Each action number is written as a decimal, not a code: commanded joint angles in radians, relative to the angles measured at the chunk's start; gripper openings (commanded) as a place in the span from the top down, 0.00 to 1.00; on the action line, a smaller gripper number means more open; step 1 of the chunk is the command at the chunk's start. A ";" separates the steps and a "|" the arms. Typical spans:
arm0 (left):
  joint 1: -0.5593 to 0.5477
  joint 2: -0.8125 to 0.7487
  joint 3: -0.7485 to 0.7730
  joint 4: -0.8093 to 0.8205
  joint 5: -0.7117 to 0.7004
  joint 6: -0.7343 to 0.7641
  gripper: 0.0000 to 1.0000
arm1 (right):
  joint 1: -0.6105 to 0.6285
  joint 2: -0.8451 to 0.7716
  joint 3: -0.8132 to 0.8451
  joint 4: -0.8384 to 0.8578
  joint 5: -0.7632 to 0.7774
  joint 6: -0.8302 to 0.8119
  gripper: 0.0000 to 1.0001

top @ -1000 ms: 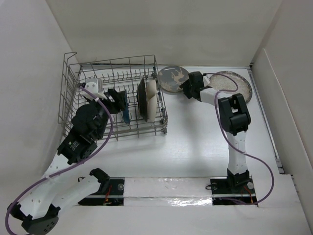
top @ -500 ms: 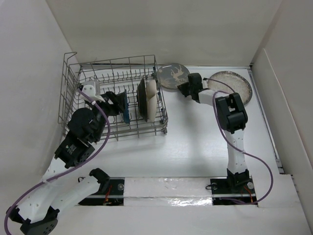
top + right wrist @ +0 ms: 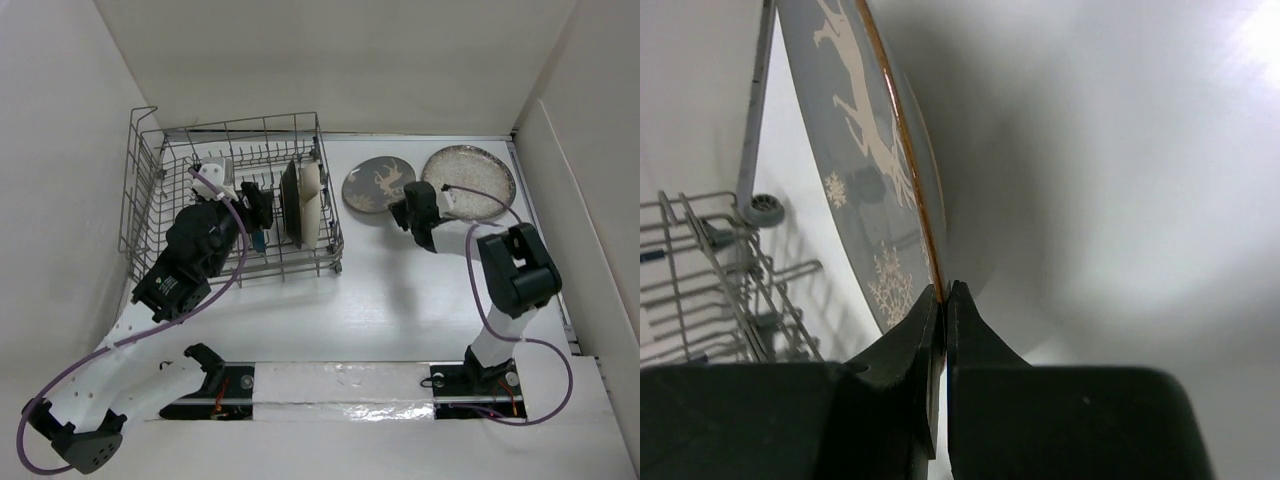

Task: Load the plates into the dish rack

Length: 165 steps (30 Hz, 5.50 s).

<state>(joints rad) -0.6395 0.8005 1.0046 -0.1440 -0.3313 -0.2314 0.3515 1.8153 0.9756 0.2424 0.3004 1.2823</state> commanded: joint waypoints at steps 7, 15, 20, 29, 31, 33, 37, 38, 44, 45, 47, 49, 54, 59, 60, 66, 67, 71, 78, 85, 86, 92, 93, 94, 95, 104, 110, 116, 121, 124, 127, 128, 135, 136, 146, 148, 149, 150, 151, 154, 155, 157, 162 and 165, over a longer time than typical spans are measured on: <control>0.000 0.019 -0.009 0.063 0.035 -0.005 0.42 | 0.043 -0.336 -0.475 0.242 0.013 -0.080 1.00; 0.000 0.006 -0.020 0.064 0.037 -0.002 0.42 | 0.073 -0.373 -0.617 0.251 -0.035 -0.024 0.84; 0.000 -0.004 -0.024 0.067 0.041 -0.003 0.42 | 0.043 -0.307 -0.609 0.291 -0.073 -0.018 0.76; 0.000 -0.011 -0.026 0.070 0.048 -0.003 0.42 | 0.023 -0.237 -0.589 0.324 -0.093 0.006 0.58; 0.000 -0.012 -0.026 0.070 0.051 -0.002 0.42 | 0.023 -0.215 -0.583 0.325 -0.098 0.026 0.58; 0.000 -0.012 -0.024 0.070 0.052 -0.002 0.42 | 0.023 -0.183 -0.569 0.340 -0.115 0.058 0.58; 0.000 -0.012 -0.027 0.070 0.051 -0.003 0.42 | 0.023 -0.114 -0.566 0.397 -0.107 0.110 0.62; 0.000 -0.009 -0.027 0.072 0.052 -0.003 0.42 | 0.023 -0.111 -0.563 0.397 -0.090 0.115 0.70; 0.000 -0.006 -0.027 0.072 0.048 -0.002 0.42 | 0.036 -0.140 -0.584 0.449 -0.052 0.134 1.00; 0.000 -0.004 -0.027 0.072 0.048 -0.002 0.42 | 0.037 -0.155 -0.591 0.451 -0.040 0.126 1.00; 0.000 -0.001 -0.027 0.073 0.051 -0.002 0.42 | 0.069 -0.235 -0.609 0.439 0.009 0.112 1.00; 0.000 0.003 -0.026 0.075 0.060 -0.003 0.42 | 0.090 -0.310 -0.609 0.401 0.052 0.063 1.00; 0.000 0.034 0.003 0.078 0.179 -0.037 0.43 | 0.075 -0.591 -0.618 0.338 0.126 -0.093 1.00; 0.000 0.078 0.045 0.110 0.366 -0.098 0.43 | 0.017 -0.928 -0.557 0.203 0.109 -0.236 1.00; 0.000 0.086 0.048 0.118 0.423 -0.115 0.42 | 0.003 -0.967 -0.543 0.181 0.085 -0.265 1.00; 0.000 0.199 0.081 0.164 0.619 -0.175 0.31 | -0.160 -1.091 -0.437 0.138 -0.221 -0.285 1.00; 0.000 0.215 0.095 0.175 0.636 -0.189 0.29 | -0.175 -1.088 -0.422 0.141 -0.271 -0.279 1.00; 0.000 0.288 0.137 0.188 0.652 -0.198 0.26 | -0.201 -1.077 -0.362 0.185 -0.432 -0.242 1.00; -0.009 0.388 0.207 0.195 0.634 -0.191 0.24 | -0.210 -1.019 -0.325 0.325 -0.621 -0.105 1.00; -0.023 0.442 0.241 0.190 0.442 -0.121 0.23 | -0.189 -0.975 -0.348 0.451 -0.737 -0.005 1.00; -0.023 0.457 0.242 0.190 0.437 -0.123 0.23 | -0.175 -0.969 -0.351 0.465 -0.747 0.003 1.00; -0.023 0.485 0.244 0.233 0.451 -0.134 0.29 | -0.121 -0.901 -0.330 0.515 -0.802 0.015 1.00; -0.023 0.480 0.241 0.238 0.452 -0.135 0.30 | -0.097 -0.889 -0.328 0.535 -0.816 0.020 1.00; -0.023 0.476 0.238 0.257 0.456 -0.137 0.34 | -0.097 -0.863 -0.330 0.547 -0.820 0.031 1.00; -0.023 0.462 0.224 0.271 0.460 -0.140 0.39 | -0.080 -0.851 -0.328 0.558 -0.823 0.034 1.00; -0.023 0.333 0.195 0.236 0.374 -0.158 1.00 | -0.009 -0.711 -0.279 0.612 -0.862 -0.006 0.92; -0.014 0.183 0.227 0.158 0.248 -0.146 1.00 | 0.000 -0.685 -0.258 0.612 -0.900 -0.047 0.35; -0.005 0.088 0.319 0.031 0.042 -0.108 1.00 | -0.046 -0.692 -0.245 0.586 -0.960 -0.092 0.17; -0.005 0.066 0.385 -0.112 -0.124 -0.095 1.00 | -0.092 -0.714 -0.287 0.523 -0.960 -0.148 0.17; -0.005 0.045 0.400 -0.155 -0.224 -0.086 1.00 | -0.117 -0.720 -0.296 0.471 -0.972 -0.207 0.17; -0.005 0.043 0.431 -0.213 -0.334 -0.068 1.00 | -0.140 -0.722 -0.304 0.422 -0.980 -0.264 0.17; -0.005 0.051 0.440 -0.230 -0.363 -0.053 1.00 | -0.154 -0.723 -0.305 0.411 -0.983 -0.274 0.17; -0.005 0.138 0.431 -0.422 -0.465 -0.059 1.00 | -0.192 -0.734 -0.347 0.396 -1.009 -0.301 0.18; 0.004 0.135 0.411 -0.399 -0.463 -0.051 1.00 | -0.201 -0.737 -0.348 0.396 -1.014 -0.301 0.18; 0.031 0.183 0.286 -0.368 -0.489 0.035 1.00 | -0.201 -0.717 -0.359 0.411 -1.026 -0.290 0.19; 0.031 0.193 0.272 -0.362 -0.476 0.050 1.00 | -0.201 -0.708 -0.360 0.423 -1.029 -0.285 0.19; 0.031 0.200 0.243 -0.342 -0.462 0.082 1.00 | -0.201 -0.706 -0.360 0.425 -1.032 -0.282 0.19; 0.031 0.204 0.232 -0.333 -0.457 0.086 1.00 | -0.201 -0.700 -0.359 0.426 -1.035 -0.284 0.19; 0.031 0.210 0.224 -0.322 -0.460 0.093 1.00 | -0.201 -0.699 -0.359 0.425 -1.035 -0.282 0.19; 0.031 0.224 0.186 -0.266 -0.440 0.121 1.00 | -0.201 -0.695 -0.360 0.428 -1.037 -0.281 0.19; 0.040 0.233 0.168 -0.255 -0.439 0.127 1.00 | -0.201 -0.697 -0.359 0.426 -1.038 -0.281 0.19; 0.066 0.255 0.164 -0.249 -0.436 0.126 1.00 | -0.201 -0.700 -0.357 0.423 -1.038 -0.284 0.19; 0.075 0.299 0.137 -0.206 -0.423 0.133 1.00 | -0.201 -0.699 -0.359 0.419 -1.035 -0.290 0.19; 0.075 0.331 0.134 -0.200 -0.459 0.147 1.00 | -0.201 -0.689 -0.357 0.416 -1.031 -0.296 0.19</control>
<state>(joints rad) -0.5674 1.1446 1.1206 -0.4931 -0.7170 -0.1089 0.1555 1.1210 0.6189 0.6117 -0.7155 1.0046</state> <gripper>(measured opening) 0.145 0.808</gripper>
